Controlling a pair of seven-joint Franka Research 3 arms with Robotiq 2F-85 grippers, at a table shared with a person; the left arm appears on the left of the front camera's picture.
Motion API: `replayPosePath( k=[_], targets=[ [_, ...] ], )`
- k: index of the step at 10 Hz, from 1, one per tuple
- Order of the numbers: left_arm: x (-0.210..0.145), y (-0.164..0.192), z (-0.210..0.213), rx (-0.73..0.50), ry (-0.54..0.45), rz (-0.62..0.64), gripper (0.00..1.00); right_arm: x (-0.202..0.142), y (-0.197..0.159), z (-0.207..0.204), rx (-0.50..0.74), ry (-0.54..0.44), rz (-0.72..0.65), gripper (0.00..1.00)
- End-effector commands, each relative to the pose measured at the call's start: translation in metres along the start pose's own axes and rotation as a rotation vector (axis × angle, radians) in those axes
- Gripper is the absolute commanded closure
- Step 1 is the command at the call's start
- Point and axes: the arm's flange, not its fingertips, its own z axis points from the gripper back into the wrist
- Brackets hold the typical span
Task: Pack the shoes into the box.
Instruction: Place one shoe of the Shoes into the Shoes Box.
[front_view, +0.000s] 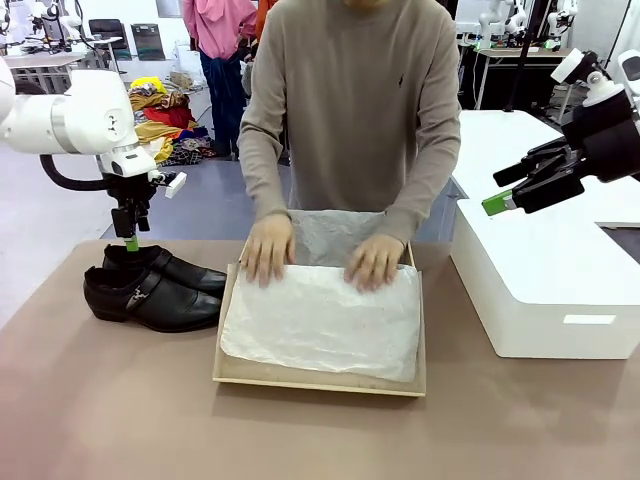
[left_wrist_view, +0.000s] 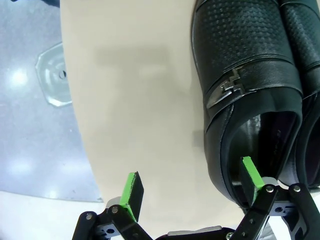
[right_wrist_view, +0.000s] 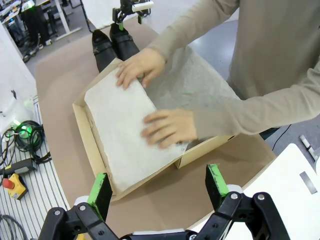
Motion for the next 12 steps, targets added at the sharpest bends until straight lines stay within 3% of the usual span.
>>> replayPosePath(
  k=[1,12],
  targets=[
    [0.000,0.008,-0.003,0.000,0.013,0.002,0.00,0.001,-0.004,-0.002,0.013,-0.021,0.023,0.00],
    [0.011,0.005,-0.032,-0.091,0.017,-0.012,0.00,0.001,-0.004,-0.002,0.013,-0.021,0.023,0.00]
  ],
)
